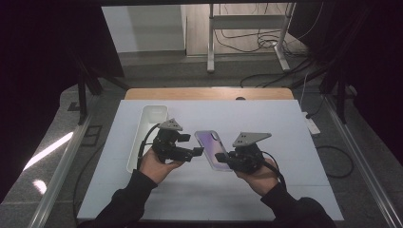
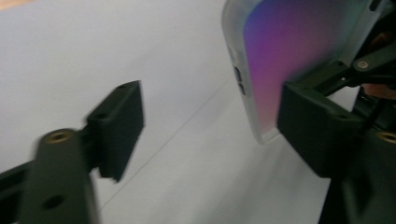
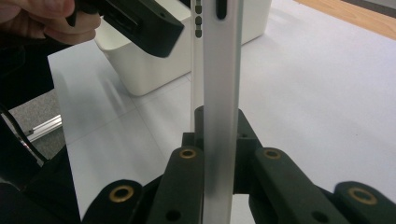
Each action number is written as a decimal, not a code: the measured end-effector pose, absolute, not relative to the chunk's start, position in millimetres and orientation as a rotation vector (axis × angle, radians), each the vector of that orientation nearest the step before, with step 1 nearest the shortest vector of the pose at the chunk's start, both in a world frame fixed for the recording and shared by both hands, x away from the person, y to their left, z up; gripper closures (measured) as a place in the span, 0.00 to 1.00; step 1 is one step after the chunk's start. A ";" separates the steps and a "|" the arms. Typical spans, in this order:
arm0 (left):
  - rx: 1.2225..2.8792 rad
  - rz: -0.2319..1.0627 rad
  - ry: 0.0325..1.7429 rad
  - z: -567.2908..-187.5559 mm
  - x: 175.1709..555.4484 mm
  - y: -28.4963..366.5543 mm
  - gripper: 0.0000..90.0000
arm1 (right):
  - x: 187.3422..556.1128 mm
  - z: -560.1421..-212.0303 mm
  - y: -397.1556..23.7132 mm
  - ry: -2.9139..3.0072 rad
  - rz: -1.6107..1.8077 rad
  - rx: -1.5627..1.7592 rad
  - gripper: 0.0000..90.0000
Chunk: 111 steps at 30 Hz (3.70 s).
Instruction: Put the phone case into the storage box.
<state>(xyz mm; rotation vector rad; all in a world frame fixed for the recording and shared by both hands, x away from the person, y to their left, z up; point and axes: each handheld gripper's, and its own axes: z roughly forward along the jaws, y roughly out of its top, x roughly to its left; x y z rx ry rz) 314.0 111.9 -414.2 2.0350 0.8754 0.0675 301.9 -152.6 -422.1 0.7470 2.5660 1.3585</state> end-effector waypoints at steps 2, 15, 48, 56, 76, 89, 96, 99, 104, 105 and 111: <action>2.032 0.049 0.871 -414.4 313.9 111.9 0.35 | 301.7 -422.1 -152.5 2.563 1.359 0.748 0.94; 1.979 -0.067 0.872 -412.5 314.5 114.9 0.83 | 297.8 -422.3 -147.3 2.548 1.331 0.719 0.94; 1.942 -0.047 0.997 -409.9 305.3 97.6 0.98 | 293.4 -434.2 -125.2 2.560 1.245 0.695 0.39; 1.950 -0.026 1.007 -408.7 303.9 94.5 0.98 | 291.1 -435.6 -120.7 2.555 1.266 0.690 0.27; 1.955 0.059 1.063 -410.3 312.2 112.1 0.98 | 299.6 -436.3 -138.4 2.601 1.242 0.776 0.02; 1.963 0.096 1.091 -408.0 319.4 125.9 0.98 | 298.9 -435.6 -155.8 2.570 1.212 0.781 0.00; 1.959 0.114 1.108 -405.9 322.5 132.2 0.98 | 298.4 -435.3 -167.9 2.554 1.179 0.796 0.00; 1.968 0.129 1.110 -404.3 324.7 135.3 0.98 | 298.3 -435.0 -173.4 2.547 1.163 0.810 0.00; 1.967 0.141 1.118 -401.8 327.8 139.5 0.98 | 296.8 -437.0 -180.5 2.551 1.133 0.827 0.00; 1.966 0.146 1.120 -401.1 328.5 140.4 0.98 | 296.6 -437.5 -182.1 2.551 1.126 0.824 0.00; 1.956 0.161 1.129 -395.3 333.6 147.9 0.98 | 295.0 -438.3 -190.5 2.538 1.088 0.835 0.00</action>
